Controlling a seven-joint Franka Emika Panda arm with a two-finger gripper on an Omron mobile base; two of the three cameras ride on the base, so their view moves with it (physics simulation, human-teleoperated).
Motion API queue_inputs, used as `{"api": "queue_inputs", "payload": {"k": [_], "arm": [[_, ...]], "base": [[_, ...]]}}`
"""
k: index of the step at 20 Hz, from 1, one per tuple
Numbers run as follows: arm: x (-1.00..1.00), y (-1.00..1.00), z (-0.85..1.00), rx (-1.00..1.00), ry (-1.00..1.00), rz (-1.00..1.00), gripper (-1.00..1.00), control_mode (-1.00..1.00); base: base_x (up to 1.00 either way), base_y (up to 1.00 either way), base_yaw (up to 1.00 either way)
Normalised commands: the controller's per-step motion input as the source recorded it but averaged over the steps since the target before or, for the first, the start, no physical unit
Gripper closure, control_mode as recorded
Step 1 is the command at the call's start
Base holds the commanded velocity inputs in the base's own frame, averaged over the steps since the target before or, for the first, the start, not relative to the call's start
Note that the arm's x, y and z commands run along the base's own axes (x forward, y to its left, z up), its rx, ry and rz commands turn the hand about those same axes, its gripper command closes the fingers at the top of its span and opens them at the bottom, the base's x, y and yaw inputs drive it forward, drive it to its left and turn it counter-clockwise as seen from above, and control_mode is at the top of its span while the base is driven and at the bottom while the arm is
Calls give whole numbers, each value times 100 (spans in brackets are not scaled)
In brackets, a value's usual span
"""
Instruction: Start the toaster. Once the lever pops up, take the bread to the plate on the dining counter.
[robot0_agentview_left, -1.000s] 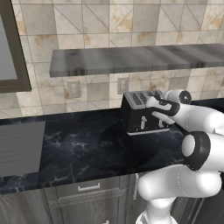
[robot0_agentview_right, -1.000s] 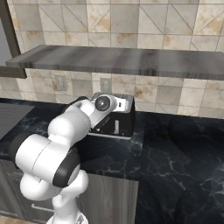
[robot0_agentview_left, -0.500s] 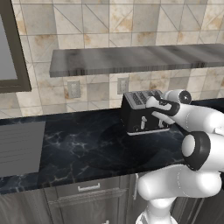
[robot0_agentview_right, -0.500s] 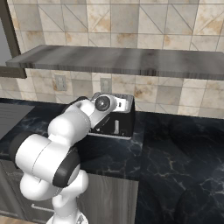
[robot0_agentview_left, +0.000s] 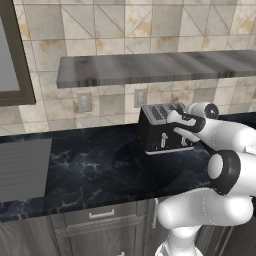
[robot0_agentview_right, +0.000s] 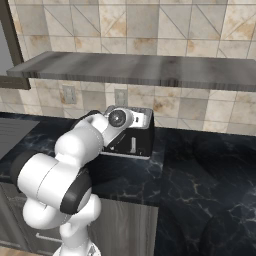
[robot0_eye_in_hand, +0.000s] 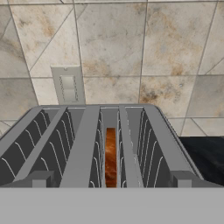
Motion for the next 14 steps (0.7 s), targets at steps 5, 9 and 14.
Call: {"api": "queue_inputs", "payload": {"k": [5,9,14], "arm": [[0,0,0,0,0,0,-100,-100],[0,0,0,0,0,0,-100,-100],[0,0,0,0,0,0,-100,-100]], "base": [[0,0,0],[0,0,0],[0,0,0]]}}
